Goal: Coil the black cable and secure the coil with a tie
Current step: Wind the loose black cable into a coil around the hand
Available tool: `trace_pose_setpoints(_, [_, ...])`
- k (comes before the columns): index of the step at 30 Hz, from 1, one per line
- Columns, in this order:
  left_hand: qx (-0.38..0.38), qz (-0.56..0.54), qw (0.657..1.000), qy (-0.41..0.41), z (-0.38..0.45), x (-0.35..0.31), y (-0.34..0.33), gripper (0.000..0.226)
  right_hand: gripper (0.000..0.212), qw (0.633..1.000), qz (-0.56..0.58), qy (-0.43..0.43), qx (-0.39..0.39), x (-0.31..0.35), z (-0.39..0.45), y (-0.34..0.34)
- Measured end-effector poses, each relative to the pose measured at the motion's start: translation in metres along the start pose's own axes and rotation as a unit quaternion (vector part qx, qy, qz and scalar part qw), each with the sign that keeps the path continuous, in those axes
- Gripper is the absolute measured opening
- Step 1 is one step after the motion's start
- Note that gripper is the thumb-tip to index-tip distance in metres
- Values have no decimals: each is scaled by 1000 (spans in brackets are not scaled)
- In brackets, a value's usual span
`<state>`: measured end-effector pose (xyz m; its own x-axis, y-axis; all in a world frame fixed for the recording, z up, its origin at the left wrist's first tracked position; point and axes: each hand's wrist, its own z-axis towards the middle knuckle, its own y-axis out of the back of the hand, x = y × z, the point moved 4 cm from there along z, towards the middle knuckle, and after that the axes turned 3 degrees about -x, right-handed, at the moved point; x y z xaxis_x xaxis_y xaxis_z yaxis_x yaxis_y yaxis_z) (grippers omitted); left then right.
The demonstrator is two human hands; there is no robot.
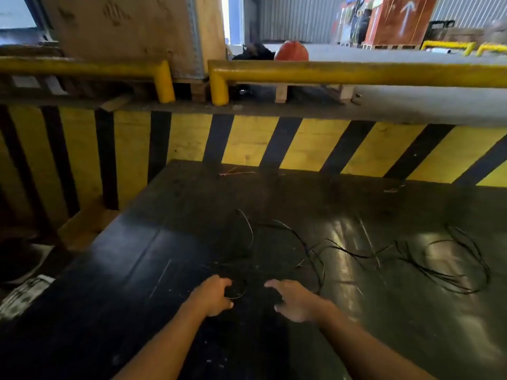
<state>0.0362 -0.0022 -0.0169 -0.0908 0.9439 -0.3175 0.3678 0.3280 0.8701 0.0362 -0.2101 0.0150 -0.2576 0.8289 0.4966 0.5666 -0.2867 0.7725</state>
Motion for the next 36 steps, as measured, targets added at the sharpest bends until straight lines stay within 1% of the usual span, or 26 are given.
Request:
trace_pose_setpoints(1, [18, 19, 1000, 0, -4, 5, -9, 60, 60, 1000, -1, -8, 10, 3, 6, -11])
trace_pose_setpoints(3, [23, 42, 999, -15, -9, 9, -23, 48, 64, 999, 5, -21, 27, 11, 18, -32])
trace_pose_setpoints(5, [-7, 53, 998, -23, -14, 11, -29, 36, 68, 999, 12, -32, 29, 21, 28, -51])
trace_pose_setpoints(7, [-18, 60, 998, -27, -16, 7, -31, 33, 71, 999, -7, -36, 20, 28, 34, -62])
trace_pose_setpoints(9, [8, 48, 999, -16, -20, 0, -35, 30, 71, 998, -47, -46, 21, 31, 36, -70])
trace_pose_setpoints(11, [57, 22, 998, -12, -25, -8, -42, 24, 62, 995, -86, -49, 20, 32, 35, -74])
trace_pose_setpoints(13, [92, -11, 995, -24, -32, -20, -41, 24, 47, 993, -109, -50, 8, 30, 28, -75])
trace_pose_setpoints(15, [103, -62, 992, -41, -38, -34, -31, 25, 28, 995, -70, -61, -27, 25, 20, -68])
trace_pose_setpoints(16, [103, -84, 990, -49, -41, -42, -23, 24, 23, 996, -29, -67, -52, 21, 14, -62])
trace_pose_setpoints(18, [92, -120, 986, -73, -47, -57, -6, 21, 21, 989, 61, -67, -118, 14, 0, -43])
trace_pose_setpoints(19, [80, -139, 983, -88, -50, -66, 2, 18, 22, 978, 110, -67, -164, 11, -7, -28])
trace_pose_setpoints(20, [63, -162, 980, -101, -53, -76, 12, 15, 24, 960, 170, -70, -213, 9, -17, -13])
trace_pose_setpoints(21, [37, -190, 975, -112, -57, -87, 21, 12, 26, 927, 268, -81, -251, 6, -28, 3])
trace_pose_setpoints(22, [5, -219, 968, -121, -61, -98, 30, 11, 27, 878, 388, -86, -268, 7, -40, 18])
trace_pose_setpoints(23, [-26, -247, 960, -131, -66, -110, 38, 11, 25, 831, 483, -83, -264, 10, -53, 31])
trace_pose_setpoints(24, [-50, -269, 951, -146, -72, -123, 45, 12, 22, 807, 524, -66, -263, 15, -65, 46])
trace_pose_setpoints(25, [-67, -286, 942, -165, -78, -136, 49, 13, 20, 814, 509, -47, -274, 21, -77, 61])
trace_pose_setpoints(27, [-92, -308, 925, -204, -92, -163, 58, 13, 22, 848, 420, -9, -322, 28, -100, 88])
trace_pose_setpoints(29, [-128, -312, 914, -224, -105, -182, 68, 14, 22, 857, 356, 18, -373, 34, -123, 113])
trace_pose_setpoints(31, [-200, -302, 907, -215, -115, -191, 86, 26, 20, 854, 326, 39, -404, 35, -145, 134])
trace_pose_setpoints(33, [-300, -282, 888, -203, -128, -192, 116, 46, 20, 858, 311, 66, -405, 38, -166, 151])
trace_pose_setpoints(34, [-328, -263, 883, -209, -136, -194, 132, 58, 21, 863, 297, 85, -399, 40, -175, 157])
trace_pose_setpoints(35, [-324, -234, 890, -219, -142, -198, 145, 66, 21, 869, 277, 104, -396, 43, -184, 162])
trace_pose_setpoints(36, [-287, -198, 908, -233, -146, -203, 156, 68, 21, 874, 253, 118, -397, 48, -191, 166])
